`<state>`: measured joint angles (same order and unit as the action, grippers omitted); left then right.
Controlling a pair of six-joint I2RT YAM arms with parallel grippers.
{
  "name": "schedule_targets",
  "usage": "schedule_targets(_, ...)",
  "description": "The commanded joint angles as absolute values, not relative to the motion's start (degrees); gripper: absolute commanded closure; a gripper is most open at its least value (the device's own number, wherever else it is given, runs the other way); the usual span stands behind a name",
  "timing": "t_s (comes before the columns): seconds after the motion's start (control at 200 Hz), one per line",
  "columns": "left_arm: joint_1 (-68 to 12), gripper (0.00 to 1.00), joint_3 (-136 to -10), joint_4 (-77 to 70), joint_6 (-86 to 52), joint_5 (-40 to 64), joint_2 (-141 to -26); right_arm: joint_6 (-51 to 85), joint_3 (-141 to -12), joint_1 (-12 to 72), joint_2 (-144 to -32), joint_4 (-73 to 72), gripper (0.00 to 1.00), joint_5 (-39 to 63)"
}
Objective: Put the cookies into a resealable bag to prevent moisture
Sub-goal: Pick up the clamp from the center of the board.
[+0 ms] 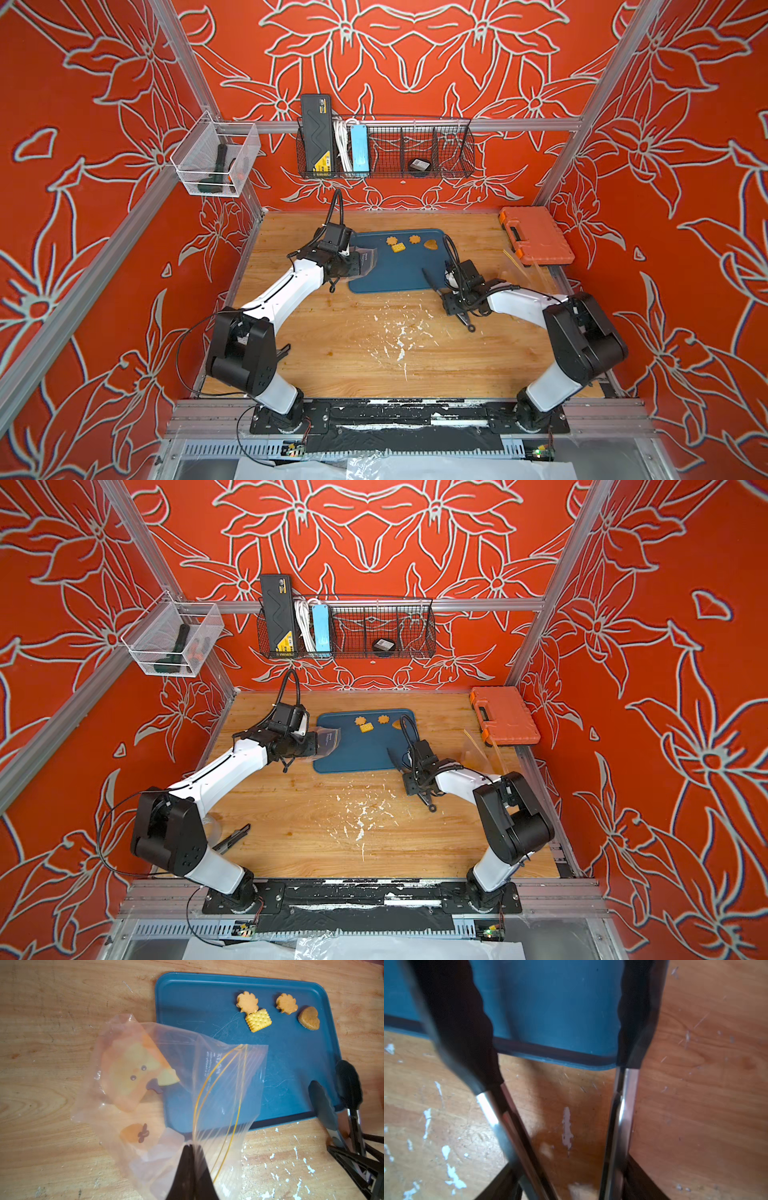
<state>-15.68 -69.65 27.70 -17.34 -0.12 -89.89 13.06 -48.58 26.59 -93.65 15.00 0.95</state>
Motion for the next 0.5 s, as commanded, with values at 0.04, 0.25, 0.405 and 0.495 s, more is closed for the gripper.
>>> schedule_targets(0.04,-13.5,1.0,-73.0,26.4,-17.4,1.6,-91.8,12.9,-48.6,26.3,-88.9,18.9,0.36,1.5)
schedule_targets(0.25,-9.2,1.0,-73.5,22.5,-20.4,8.9,-93.7,12.2,-53.4,26.3,-83.6,26.4,0.38,0.8)
schedule_targets(0.405,-8.6,1.0,-71.0,20.4,-19.3,10.3,-93.5,11.6,-59.8,26.2,-85.8,31.3,0.38,1.0)
schedule_targets(0.495,-8.5,1.0,-69.0,19.0,-18.9,10.2,-92.6,11.4,-63.0,25.8,-88.6,32.1,0.39,0.5)
